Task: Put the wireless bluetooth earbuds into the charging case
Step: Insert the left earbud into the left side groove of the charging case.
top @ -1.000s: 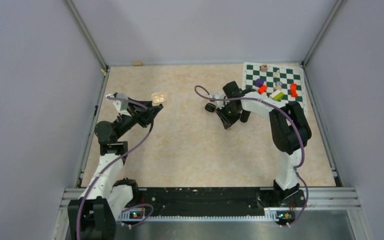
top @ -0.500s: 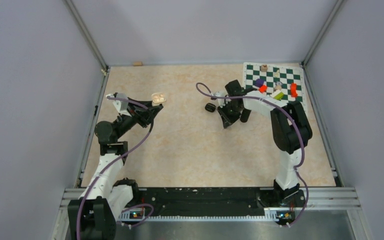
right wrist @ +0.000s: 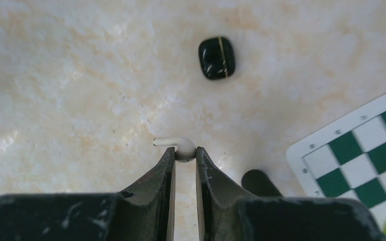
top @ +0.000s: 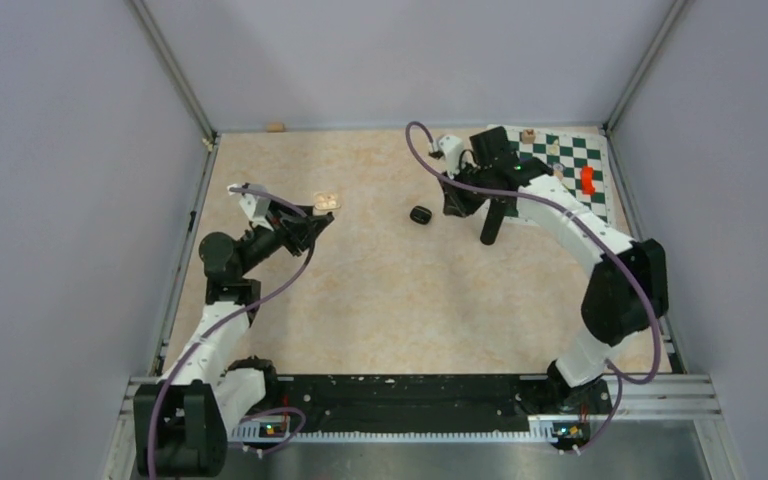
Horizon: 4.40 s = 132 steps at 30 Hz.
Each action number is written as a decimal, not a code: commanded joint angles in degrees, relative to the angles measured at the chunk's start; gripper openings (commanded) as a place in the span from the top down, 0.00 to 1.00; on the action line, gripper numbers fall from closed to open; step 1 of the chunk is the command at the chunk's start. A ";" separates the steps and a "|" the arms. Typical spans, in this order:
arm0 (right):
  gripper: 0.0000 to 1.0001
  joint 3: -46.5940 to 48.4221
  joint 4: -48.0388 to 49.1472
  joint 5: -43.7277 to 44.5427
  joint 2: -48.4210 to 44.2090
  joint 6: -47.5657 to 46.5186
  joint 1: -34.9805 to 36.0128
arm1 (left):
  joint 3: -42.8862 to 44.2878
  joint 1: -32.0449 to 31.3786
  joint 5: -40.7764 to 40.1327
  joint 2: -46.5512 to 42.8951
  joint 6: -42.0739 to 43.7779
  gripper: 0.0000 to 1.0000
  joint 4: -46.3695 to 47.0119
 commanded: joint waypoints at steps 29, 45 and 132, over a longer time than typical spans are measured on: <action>0.93 -7.25 31.23 28.75 -17.90 -3.51 32.29 | 4.43 -13.49 5.22 10.83 5.39 1.00 -6.55; 0.93 -6.57 31.47 32.52 -13.60 -4.34 36.73 | 3.80 -13.67 5.52 9.61 5.49 1.00 -6.33; 0.56 -2.75 26.55 25.12 -24.63 -1.07 30.95 | 1.98 -13.06 18.05 5.37 7.56 1.00 1.16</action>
